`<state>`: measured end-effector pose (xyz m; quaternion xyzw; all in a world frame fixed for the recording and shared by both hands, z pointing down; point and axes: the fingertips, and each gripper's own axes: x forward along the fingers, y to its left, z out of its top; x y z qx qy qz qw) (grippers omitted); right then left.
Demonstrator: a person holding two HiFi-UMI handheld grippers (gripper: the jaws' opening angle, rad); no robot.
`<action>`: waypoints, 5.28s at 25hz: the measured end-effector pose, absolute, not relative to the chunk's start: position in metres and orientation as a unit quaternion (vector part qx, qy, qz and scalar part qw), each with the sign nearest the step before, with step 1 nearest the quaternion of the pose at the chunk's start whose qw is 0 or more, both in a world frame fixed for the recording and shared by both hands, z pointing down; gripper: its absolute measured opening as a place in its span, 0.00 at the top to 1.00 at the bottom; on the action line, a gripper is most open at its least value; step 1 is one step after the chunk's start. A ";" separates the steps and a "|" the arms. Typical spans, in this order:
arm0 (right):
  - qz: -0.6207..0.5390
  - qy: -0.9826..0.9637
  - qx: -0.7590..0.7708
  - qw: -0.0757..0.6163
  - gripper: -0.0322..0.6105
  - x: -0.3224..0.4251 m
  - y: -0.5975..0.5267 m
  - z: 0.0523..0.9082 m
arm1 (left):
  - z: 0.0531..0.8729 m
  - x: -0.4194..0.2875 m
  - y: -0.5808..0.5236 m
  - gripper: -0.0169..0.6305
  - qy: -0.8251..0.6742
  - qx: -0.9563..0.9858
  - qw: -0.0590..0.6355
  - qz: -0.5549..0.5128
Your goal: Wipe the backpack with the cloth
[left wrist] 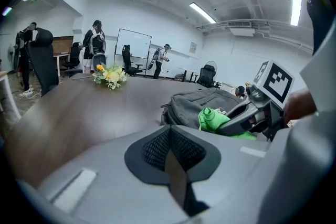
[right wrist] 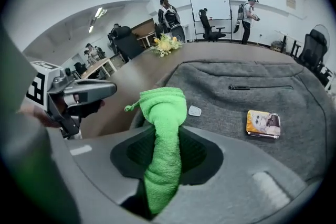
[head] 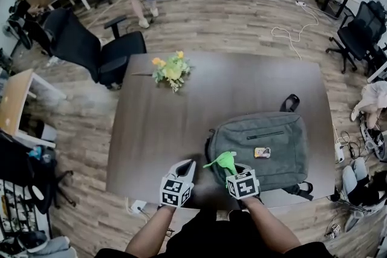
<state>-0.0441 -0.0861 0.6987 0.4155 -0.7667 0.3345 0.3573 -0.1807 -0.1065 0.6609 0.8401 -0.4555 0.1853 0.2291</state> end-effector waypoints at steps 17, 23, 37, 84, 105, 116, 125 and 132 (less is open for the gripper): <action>0.263 -0.740 0.446 0.430 0.79 0.018 -0.081 0.709 | 0.651 -0.129 -0.104 0.94 -0.440 0.855 0.206 0.181; 0.266 -0.726 0.467 0.428 0.79 0.041 -0.082 0.710 | 0.647 -0.113 -0.104 0.94 -0.433 0.859 0.200 0.184; 0.234 -0.702 0.512 0.436 0.78 0.096 -0.085 0.703 | 0.637 -0.090 -0.099 0.94 -0.425 0.869 0.183 0.176; 0.137 -0.647 0.660 0.357 0.78 0.243 -0.098 0.594 | 0.618 -0.043 -0.065 0.94 -0.390 0.889 0.135 0.197; -0.019 -0.812 0.580 0.066 0.79 0.140 -0.095 0.420 | 0.476 -0.069 -0.091 0.94 -0.452 0.887 0.040 0.084; -0.050 -0.818 0.571 0.059 0.79 0.123 -0.089 0.407 | 0.456 -0.085 -0.096 0.94 -0.469 0.881 0.049 0.039; -0.037 -0.813 0.579 0.045 0.79 0.131 -0.086 0.406 | 0.446 -0.082 -0.097 0.94 -0.472 0.880 0.044 0.029; -0.038 -0.813 0.579 0.046 0.79 0.135 -0.084 0.401 | 0.443 -0.077 -0.092 0.94 -0.475 0.878 0.051 0.025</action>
